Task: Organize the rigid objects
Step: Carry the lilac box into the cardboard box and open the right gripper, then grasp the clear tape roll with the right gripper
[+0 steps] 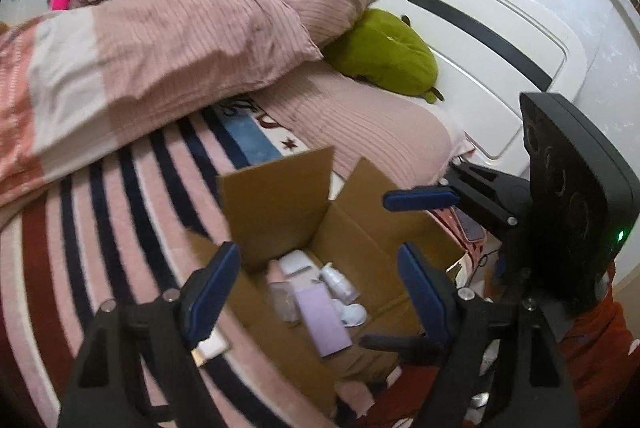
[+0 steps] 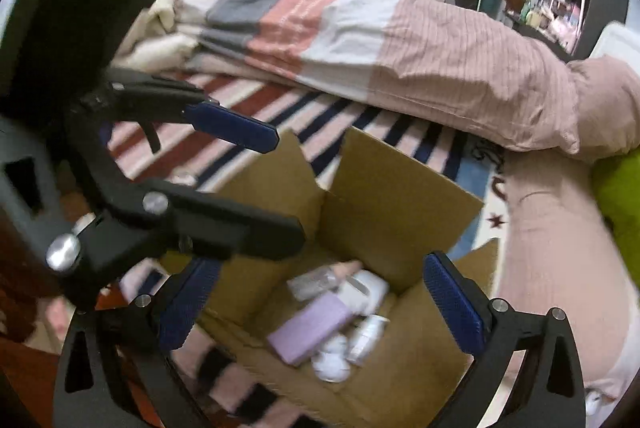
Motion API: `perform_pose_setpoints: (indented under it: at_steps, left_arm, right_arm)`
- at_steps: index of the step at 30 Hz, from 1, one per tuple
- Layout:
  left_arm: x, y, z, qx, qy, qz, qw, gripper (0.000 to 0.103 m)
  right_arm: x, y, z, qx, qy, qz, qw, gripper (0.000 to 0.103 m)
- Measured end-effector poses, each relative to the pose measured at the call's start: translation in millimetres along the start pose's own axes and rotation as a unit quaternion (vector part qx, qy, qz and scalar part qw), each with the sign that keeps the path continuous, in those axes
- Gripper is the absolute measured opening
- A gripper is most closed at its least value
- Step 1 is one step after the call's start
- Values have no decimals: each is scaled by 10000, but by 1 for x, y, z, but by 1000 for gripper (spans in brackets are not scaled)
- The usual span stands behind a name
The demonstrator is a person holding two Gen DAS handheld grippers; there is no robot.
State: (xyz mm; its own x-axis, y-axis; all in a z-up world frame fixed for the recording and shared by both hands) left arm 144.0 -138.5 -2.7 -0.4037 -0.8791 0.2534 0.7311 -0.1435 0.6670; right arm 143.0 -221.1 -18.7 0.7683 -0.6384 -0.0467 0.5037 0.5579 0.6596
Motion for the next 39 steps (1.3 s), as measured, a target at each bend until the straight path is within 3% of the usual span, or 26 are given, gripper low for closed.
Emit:
perform_pose_setpoints:
  at_steps: [6, 11, 14, 16, 18, 23, 28, 29, 31, 39]
  left_arm:
    - [-44, -18, 60, 390, 522, 253, 9976, 78]
    - [-94, -52, 99, 545, 1179, 522, 9902, 78]
    - [-131, -84, 110, 476, 1488, 784, 9846, 78]
    - [-148, -103, 111, 430, 1628, 911, 9815, 78]
    - [-168, -126, 113, 383, 1754, 1053, 9781, 78]
    - [-201, -169, 115, 296, 1847, 1428, 9719, 78]
    - [-220, -196, 115, 263, 1836, 1696, 9679, 78]
    - [-222, -199, 114, 254, 1816, 1737, 9676, 78]
    - [-226, -204, 112, 226, 1801, 1811, 9666, 78]
    - [-220, -195, 106, 235, 1567, 1772, 9713, 78]
  right_arm:
    - [-61, 21, 3, 410, 297, 549, 9972, 101]
    - [-128, 38, -24, 409, 898, 865, 9913, 101]
    - [-164, 39, -61, 184, 1249, 915, 9878, 98]
    - [-182, 34, -98, -98, 1420, 939, 9854, 87]
    - [-194, 26, -137, -343, 1468, 937, 9841, 87]
    - [-192, 15, -223, -718, 1224, 857, 9862, 72]
    - [-177, 21, -268, -734, 863, 855, 9899, 62]
    - [-176, 21, -270, -747, 857, 851, 9899, 58]
    - [-174, 22, -277, -796, 821, 837, 9899, 38]
    - [-188, 26, -238, -458, 922, 1071, 9889, 35]
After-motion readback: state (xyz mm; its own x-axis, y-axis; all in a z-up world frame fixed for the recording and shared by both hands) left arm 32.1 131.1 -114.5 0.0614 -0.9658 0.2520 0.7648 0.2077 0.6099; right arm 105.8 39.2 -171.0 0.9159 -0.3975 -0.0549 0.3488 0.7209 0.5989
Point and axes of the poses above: each gripper's, at about its wrist camera, not at the fingertips, and z roughly against the way its jaws point, x to its right, y to its top, the point moved 4 cm from there along -z, roughly the way its jaws point, and after that the axes turned 4 degrees about y, right-handed, at the moved point
